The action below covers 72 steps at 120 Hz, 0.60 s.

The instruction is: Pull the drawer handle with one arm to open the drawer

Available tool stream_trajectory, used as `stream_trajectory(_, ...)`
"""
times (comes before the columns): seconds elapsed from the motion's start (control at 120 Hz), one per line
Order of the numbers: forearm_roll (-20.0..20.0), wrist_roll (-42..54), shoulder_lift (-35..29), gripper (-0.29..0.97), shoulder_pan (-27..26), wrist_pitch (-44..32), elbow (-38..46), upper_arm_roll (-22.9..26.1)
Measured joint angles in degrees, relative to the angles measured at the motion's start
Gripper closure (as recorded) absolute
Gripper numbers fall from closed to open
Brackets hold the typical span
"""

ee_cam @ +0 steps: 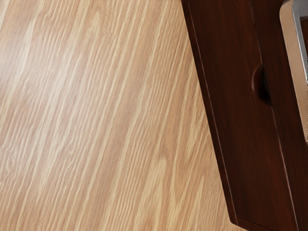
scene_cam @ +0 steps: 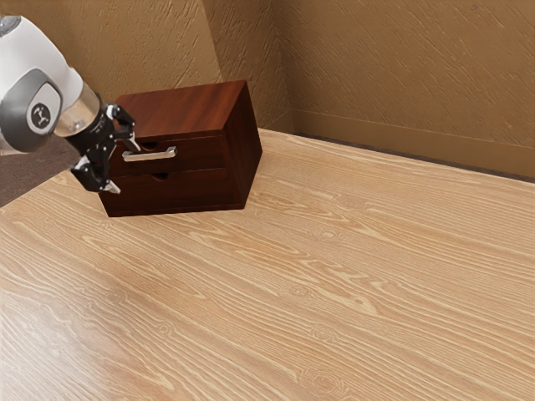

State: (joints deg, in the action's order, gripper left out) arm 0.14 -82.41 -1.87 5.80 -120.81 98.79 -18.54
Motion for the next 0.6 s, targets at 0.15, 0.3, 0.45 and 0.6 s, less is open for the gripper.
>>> stream_trajectory(0.15, -0.1, -1.0, 1.1, 0.0, 0.0, -2.0, 0.0, 0.0)
stream_trajectory(0.3, -0.3, -1.7, 1.7, 0.0, 0.0, -3.3, 0.0, 0.0)
stream_trajectory(0.45, -0.6, -2.3, 2.5, 0.0, 0.0, -4.3, -0.2, 0.0)
stream_trajectory(0.6, -1.2, -2.7, 4.0, 0.0, 0.4, -5.0, -1.0, 0.0)
